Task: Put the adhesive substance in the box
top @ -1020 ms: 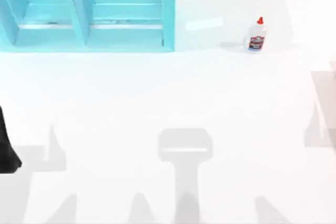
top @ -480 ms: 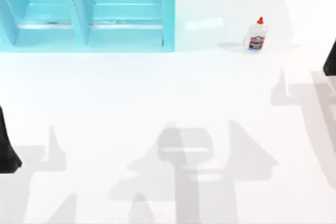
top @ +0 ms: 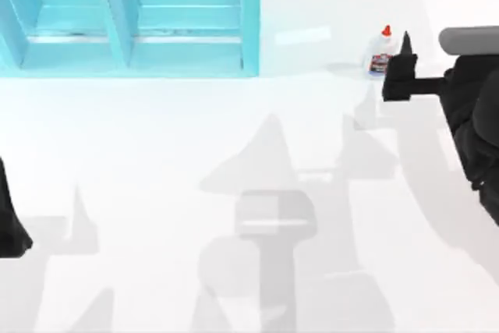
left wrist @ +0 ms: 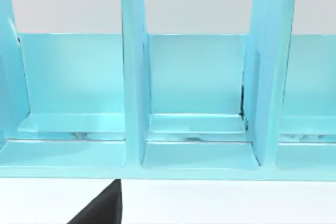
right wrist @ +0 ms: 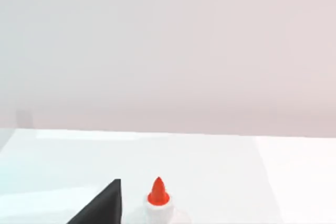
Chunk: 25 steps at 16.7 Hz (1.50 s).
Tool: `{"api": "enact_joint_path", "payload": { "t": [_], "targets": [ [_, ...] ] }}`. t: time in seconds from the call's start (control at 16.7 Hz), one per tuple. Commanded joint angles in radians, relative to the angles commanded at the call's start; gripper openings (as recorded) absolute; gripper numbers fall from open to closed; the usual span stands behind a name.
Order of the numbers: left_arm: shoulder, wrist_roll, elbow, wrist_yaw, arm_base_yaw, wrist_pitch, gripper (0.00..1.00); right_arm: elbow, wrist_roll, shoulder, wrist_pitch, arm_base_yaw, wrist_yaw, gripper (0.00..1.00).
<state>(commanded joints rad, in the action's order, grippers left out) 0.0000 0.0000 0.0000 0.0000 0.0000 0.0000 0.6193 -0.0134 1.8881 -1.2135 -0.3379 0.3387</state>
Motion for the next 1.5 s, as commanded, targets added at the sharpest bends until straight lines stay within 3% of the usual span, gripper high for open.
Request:
{"api": "enact_joint_path", "payload": {
  "t": [0.42, 0.72, 1.2, 1.5],
  "targets": [
    [0.000, 0.000, 0.000, 0.000, 0.000, 0.000, 1.00, 0.181, 0.019, 0.466, -0.330, -0.059, 0.093, 1.00],
    [0.000, 0.000, 0.000, 0.000, 0.000, 0.000, 1.00, 0.243, 0.022, 0.643, -0.447, -0.084, 0.124, 1.00],
    [0.000, 0.000, 0.000, 0.000, 0.000, 0.000, 1.00, 0.248, 0.020, 0.658, -0.455, -0.081, 0.124, 1.00],
    [0.000, 0.000, 0.000, 0.000, 0.000, 0.000, 1.00, 0.401, 0.021, 0.701, -0.348, -0.050, 0.089, 1.00]
  ]
}}
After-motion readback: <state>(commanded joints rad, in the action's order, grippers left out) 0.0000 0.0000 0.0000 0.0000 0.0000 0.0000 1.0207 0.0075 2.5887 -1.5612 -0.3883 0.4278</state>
